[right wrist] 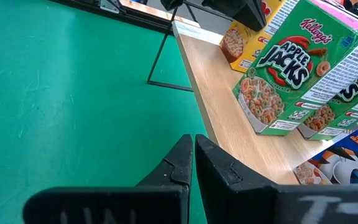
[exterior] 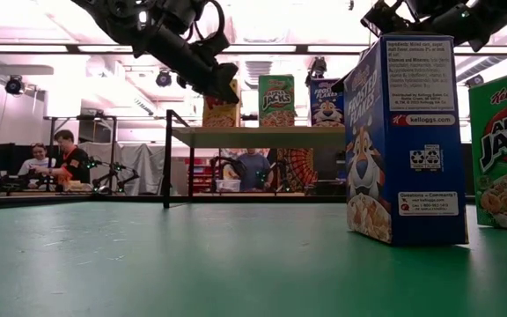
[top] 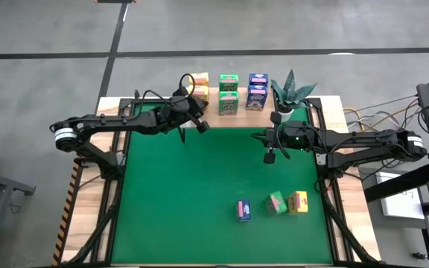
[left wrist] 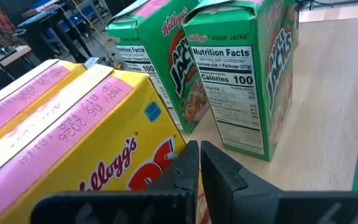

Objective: Stack cereal on shelf
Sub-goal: Put the left yellow cereal box on the shelf aligned with the other yellow cereal box, then put the blue cereal box on the shelf aligned with the other blue cereal boxes

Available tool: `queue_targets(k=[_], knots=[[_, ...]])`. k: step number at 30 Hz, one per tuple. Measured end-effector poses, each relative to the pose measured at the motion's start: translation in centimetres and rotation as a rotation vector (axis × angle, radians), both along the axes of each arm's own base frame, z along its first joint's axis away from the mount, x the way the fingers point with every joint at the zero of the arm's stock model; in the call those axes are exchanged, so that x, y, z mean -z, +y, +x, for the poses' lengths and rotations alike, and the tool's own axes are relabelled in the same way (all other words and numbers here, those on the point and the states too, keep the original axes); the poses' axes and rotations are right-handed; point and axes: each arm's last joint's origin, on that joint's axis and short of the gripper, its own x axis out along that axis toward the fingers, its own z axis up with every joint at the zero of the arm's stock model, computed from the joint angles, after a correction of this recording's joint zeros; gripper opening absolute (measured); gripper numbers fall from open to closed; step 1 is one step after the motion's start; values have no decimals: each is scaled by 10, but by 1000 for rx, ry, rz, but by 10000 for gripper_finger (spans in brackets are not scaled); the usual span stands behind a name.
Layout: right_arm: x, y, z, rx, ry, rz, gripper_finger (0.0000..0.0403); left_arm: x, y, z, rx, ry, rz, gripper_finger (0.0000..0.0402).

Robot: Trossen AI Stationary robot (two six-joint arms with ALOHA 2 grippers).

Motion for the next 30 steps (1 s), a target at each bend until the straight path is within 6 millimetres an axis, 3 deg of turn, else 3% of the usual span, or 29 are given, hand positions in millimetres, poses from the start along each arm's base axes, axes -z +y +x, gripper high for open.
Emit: queue_targets(k=[6,18,23,30], knots=[[0,0,0,-1,1,-2,9,-2,-9,1,26,-1,-2,0],[-1,0,0,0,-14,5,9,-21,-94,-11,288,85,-21,0],[-4,1,1,20,-47,71,9,-31,-125,-26,406,119,-24,0],[-12,16,6,-54,-124,229,9,-44,-150,-54,638,82,-57,0]])
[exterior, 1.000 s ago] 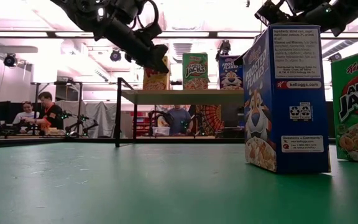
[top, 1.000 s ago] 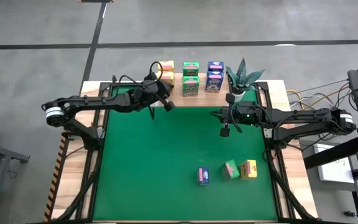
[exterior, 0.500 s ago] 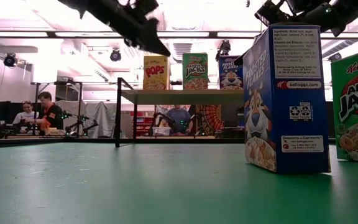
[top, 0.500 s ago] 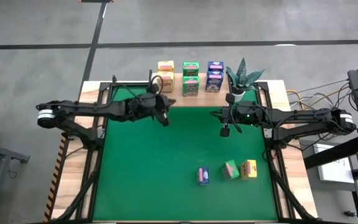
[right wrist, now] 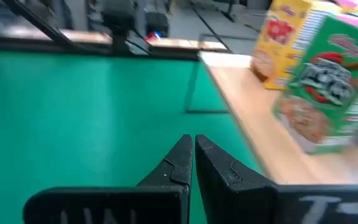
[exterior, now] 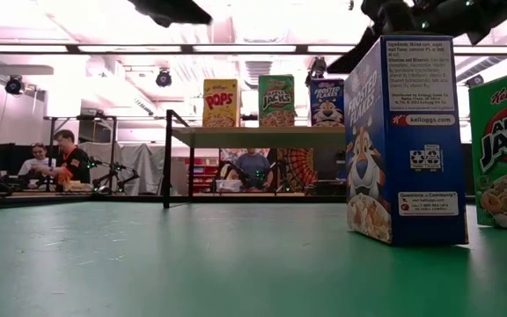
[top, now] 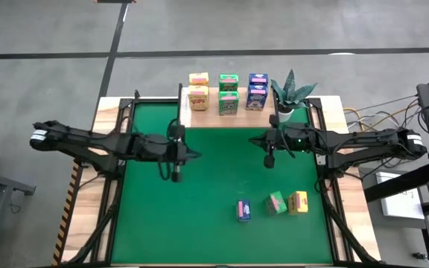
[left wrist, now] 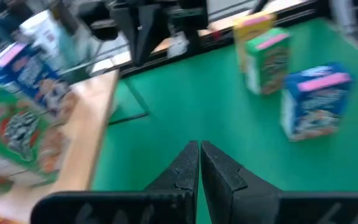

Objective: Stack cereal on shelf
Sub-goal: Put the blue cereal box on the shelf aligned with the other blue cereal boxes

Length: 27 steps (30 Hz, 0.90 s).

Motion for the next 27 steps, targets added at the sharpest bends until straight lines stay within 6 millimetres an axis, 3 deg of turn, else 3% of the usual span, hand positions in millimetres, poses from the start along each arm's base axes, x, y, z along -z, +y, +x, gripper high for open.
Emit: queue_targets(k=[9,16,20,27], knots=[[-12,41,4,-143,-130,190,9,15,1,-33,40,-133,-15,0],[-39,70,12,-237,-162,328,9,29,3,-47,45,-186,-7,0],[-56,85,21,-262,-97,401,9,33,3,-49,43,-191,-14,0],[-67,100,39,-111,239,613,9,35,3,-49,38,-183,-26,0]])
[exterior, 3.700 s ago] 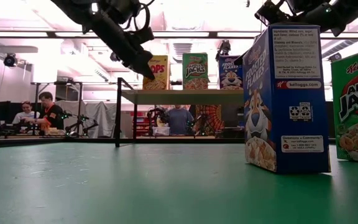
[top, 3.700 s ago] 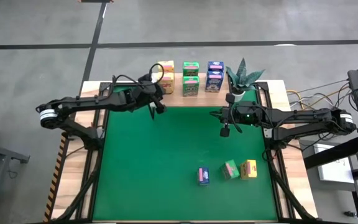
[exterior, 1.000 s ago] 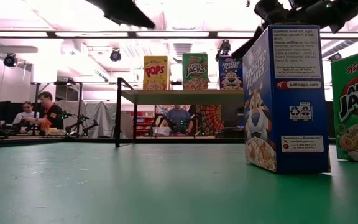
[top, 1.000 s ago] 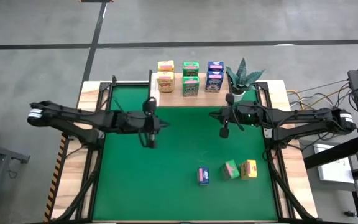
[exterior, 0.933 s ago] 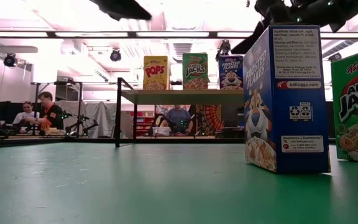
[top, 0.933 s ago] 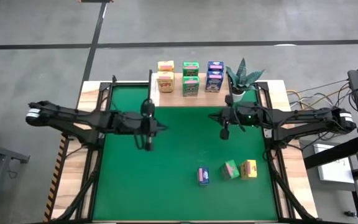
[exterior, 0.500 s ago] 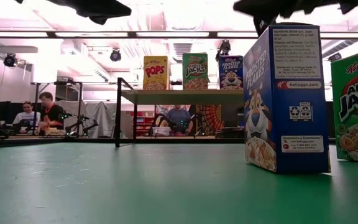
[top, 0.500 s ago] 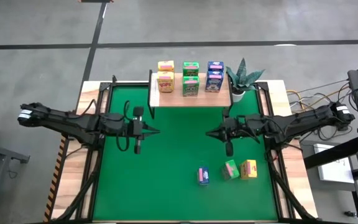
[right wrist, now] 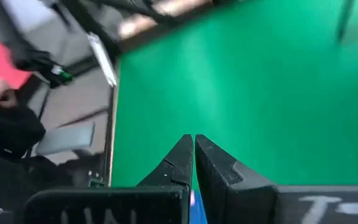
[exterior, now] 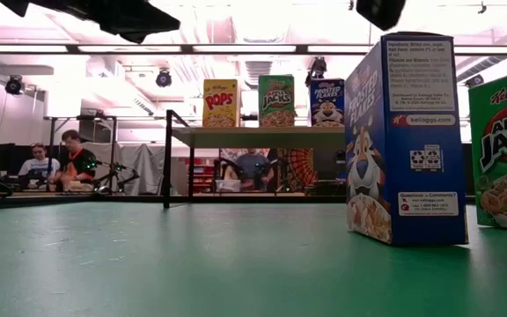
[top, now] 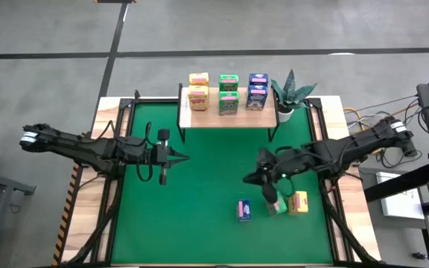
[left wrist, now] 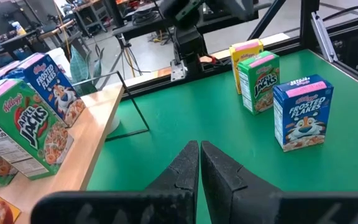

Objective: Stack cereal on shelf
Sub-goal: Put the blue cereal box on the shelf aligned with the other blue cereal boxes

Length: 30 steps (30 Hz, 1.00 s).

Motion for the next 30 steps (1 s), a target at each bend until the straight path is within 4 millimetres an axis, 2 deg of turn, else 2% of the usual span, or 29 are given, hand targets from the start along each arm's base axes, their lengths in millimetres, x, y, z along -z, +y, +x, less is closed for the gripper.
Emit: queue_targets(k=[7,13,22,26,30], knots=[[6,12,16,202,417,145,9,-2,0,0,1,-6,1,0],[14,39,28,311,654,222,9,-2,0,0,1,-7,2,0],[29,84,57,362,774,188,9,-2,0,0,7,-5,28,0],[43,92,67,487,837,136,9,-2,0,0,7,-4,28,0],[47,97,78,500,859,112,11,0,0,0,6,1,27,0]])
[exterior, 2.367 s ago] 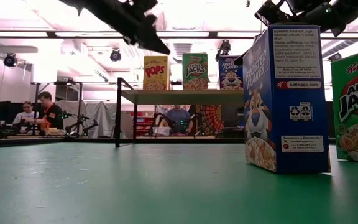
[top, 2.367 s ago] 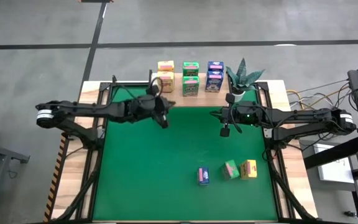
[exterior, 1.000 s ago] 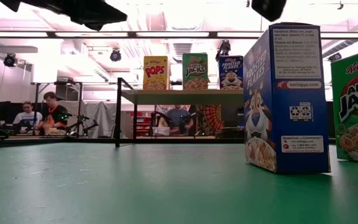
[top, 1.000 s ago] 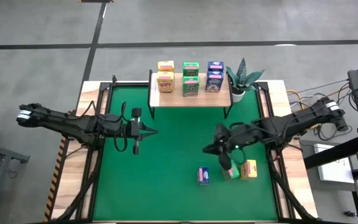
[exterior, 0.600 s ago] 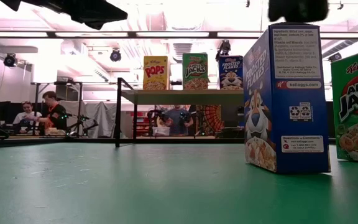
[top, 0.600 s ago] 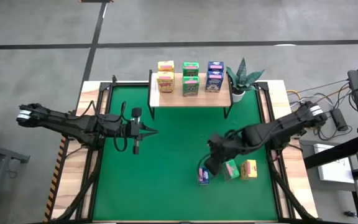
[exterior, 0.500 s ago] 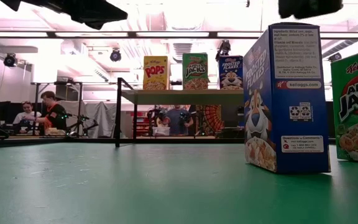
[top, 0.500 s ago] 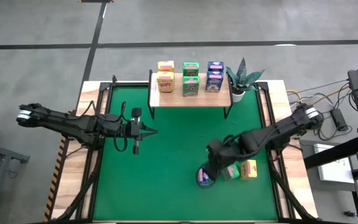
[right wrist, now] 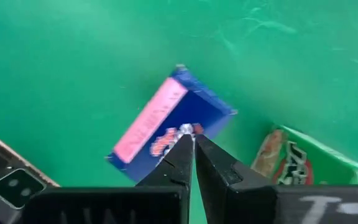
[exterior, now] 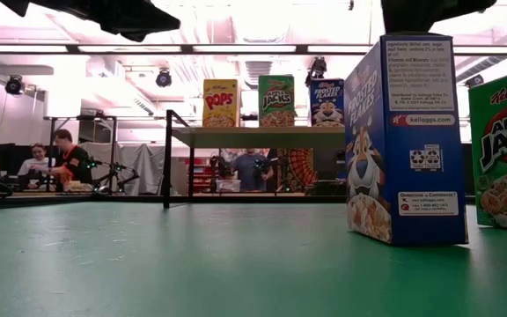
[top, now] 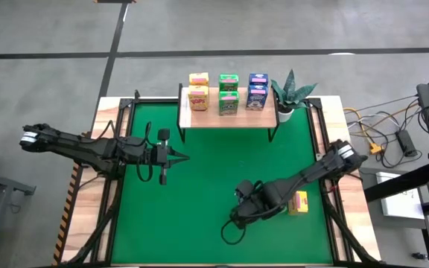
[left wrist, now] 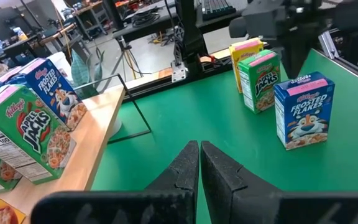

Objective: Stack cereal on shelf
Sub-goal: Put the blue cereal box on the shelf aligned with the other blue cereal boxes

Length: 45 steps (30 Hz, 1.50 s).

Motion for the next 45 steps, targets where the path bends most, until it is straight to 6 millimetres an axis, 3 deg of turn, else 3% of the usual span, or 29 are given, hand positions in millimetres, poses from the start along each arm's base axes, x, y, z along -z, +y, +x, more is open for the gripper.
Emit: queue_targets(k=[4,10,16,21,33,45], knots=[[-4,4,7,-4,-14,10,40,0,0,0,-1,1,-4,0],[-14,2,4,67,3,14,132,-5,0,1,11,-10,43,0],[-12,5,3,131,-1,30,217,-5,0,1,11,-12,43,0],[-6,10,5,166,-1,36,255,-3,0,1,13,-4,51,0],[19,20,21,209,1,34,262,-3,0,1,19,-3,77,0],[21,19,22,240,-37,-24,219,0,-1,5,22,17,88,0]])
